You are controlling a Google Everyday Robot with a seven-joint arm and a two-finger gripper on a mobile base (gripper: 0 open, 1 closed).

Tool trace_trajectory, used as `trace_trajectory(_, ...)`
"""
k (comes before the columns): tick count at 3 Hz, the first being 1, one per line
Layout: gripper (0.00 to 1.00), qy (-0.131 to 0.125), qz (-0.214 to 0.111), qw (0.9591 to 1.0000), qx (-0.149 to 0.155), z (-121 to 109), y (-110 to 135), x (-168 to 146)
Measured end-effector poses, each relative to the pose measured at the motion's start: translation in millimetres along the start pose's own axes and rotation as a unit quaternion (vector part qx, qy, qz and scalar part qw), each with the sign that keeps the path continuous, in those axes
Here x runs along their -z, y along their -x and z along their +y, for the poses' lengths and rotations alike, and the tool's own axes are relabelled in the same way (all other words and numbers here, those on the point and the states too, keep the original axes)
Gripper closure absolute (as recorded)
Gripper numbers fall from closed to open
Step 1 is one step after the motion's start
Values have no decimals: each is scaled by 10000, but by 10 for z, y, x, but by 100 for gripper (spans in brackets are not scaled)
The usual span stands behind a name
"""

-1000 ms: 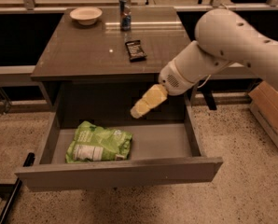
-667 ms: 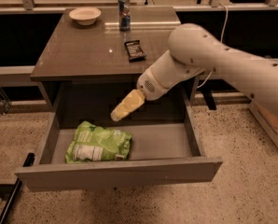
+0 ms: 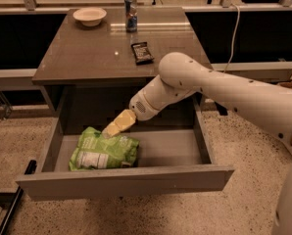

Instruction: Pick green rice chip bag from top drawer and place on counter

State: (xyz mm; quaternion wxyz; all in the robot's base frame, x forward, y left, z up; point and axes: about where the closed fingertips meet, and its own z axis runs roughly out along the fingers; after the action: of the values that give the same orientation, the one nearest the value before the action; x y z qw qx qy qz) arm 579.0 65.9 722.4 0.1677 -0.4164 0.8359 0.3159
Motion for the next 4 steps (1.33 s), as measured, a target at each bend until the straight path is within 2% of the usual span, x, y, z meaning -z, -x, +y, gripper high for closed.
trace_trajectory(2, 0, 274, 120, 9978, -584, -76, -289, -493)
trace_trajectory(3, 0, 356, 191, 9955, -853, -59, -465, -602)
trace_trajectory(4, 18, 279, 340, 9931, -1090, -67, -606, -655)
